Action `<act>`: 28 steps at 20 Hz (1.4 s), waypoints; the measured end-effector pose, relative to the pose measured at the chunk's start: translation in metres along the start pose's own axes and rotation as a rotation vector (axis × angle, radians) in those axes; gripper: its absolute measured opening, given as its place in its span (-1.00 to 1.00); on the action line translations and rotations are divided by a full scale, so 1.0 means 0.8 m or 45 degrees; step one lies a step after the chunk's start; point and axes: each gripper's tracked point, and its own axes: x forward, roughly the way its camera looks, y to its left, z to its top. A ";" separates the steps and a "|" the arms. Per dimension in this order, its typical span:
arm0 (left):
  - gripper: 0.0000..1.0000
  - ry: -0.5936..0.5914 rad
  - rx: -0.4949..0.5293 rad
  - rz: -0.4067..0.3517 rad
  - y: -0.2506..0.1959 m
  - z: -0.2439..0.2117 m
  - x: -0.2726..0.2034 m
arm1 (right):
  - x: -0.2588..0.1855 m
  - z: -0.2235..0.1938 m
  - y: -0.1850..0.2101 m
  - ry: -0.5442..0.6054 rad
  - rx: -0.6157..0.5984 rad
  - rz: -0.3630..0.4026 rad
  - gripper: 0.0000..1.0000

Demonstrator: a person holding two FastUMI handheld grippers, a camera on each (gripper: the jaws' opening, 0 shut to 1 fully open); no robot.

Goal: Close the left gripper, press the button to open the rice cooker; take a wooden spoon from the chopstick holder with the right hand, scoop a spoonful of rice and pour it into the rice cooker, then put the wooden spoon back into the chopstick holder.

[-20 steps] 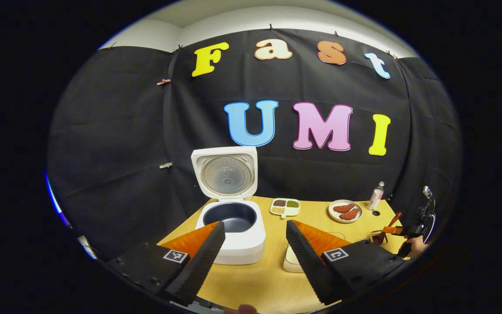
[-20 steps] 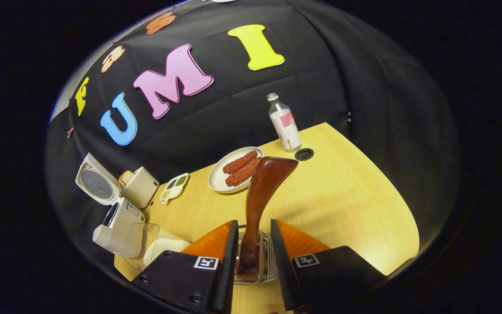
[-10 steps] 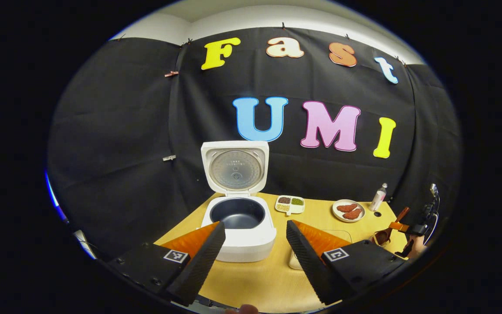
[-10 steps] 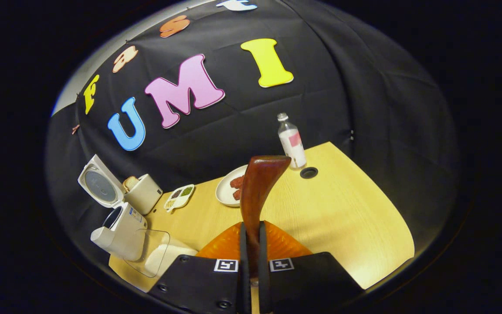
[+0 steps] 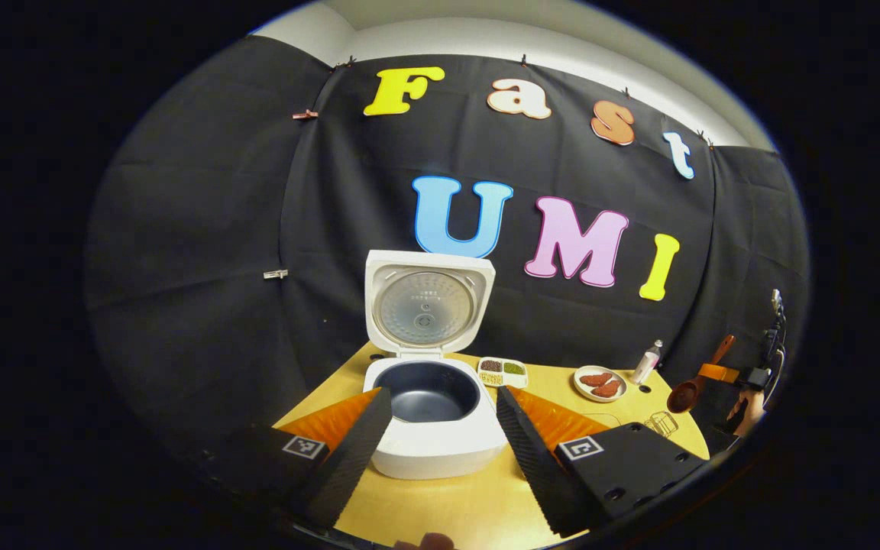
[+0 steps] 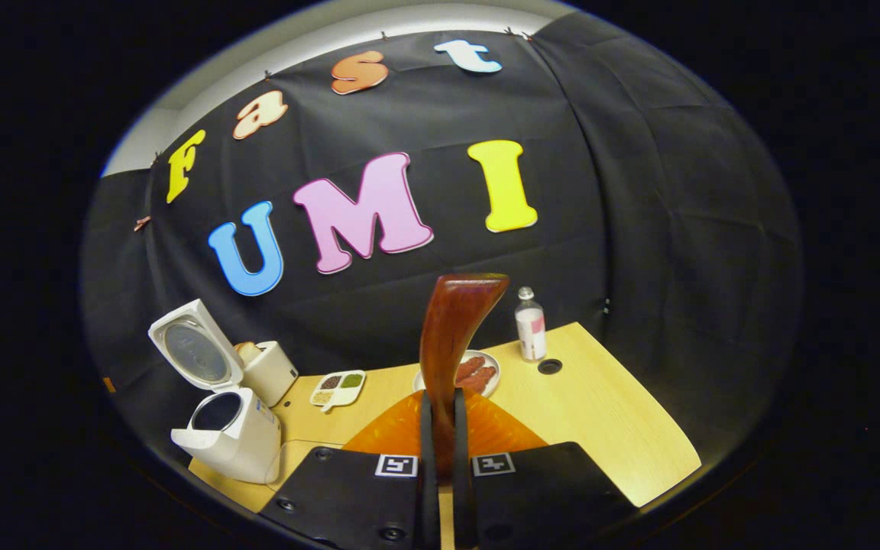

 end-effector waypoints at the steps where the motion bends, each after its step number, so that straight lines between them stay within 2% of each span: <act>1: 0.91 -0.018 0.002 0.002 0.013 0.004 0.003 | 0.000 0.000 0.027 -0.001 -0.029 0.022 -0.77; 5: 0.90 -0.078 -0.013 -0.019 0.048 0.018 0.003 | 0.017 -0.049 0.126 0.062 -0.169 0.099 -0.78; 8: 0.90 -0.068 0.015 0.002 0.078 0.010 0.001 | 0.040 -0.113 0.166 0.150 -0.257 0.114 -0.77; 12: 0.90 -0.044 -0.007 0.002 0.096 -0.001 -0.003 | 0.070 -0.188 0.173 0.250 -0.334 0.058 -0.77; 17: 0.90 -0.022 -0.037 0.001 0.105 -0.016 -0.007 | 0.094 -0.249 0.162 0.361 -0.304 -0.028 -0.77; 20: 0.90 -0.020 -0.050 0.021 0.110 -0.019 -0.009 | 0.099 -0.256 0.165 0.343 -0.220 -0.059 -0.77; 25: 0.90 -0.012 -0.052 0.040 0.108 -0.026 -0.012 | 0.093 -0.280 0.187 0.388 0.121 -0.042 -0.76; 28: 0.90 -0.019 -0.046 0.036 0.102 -0.020 -0.013 | 0.093 -0.292 0.189 0.443 0.396 -0.033 -0.77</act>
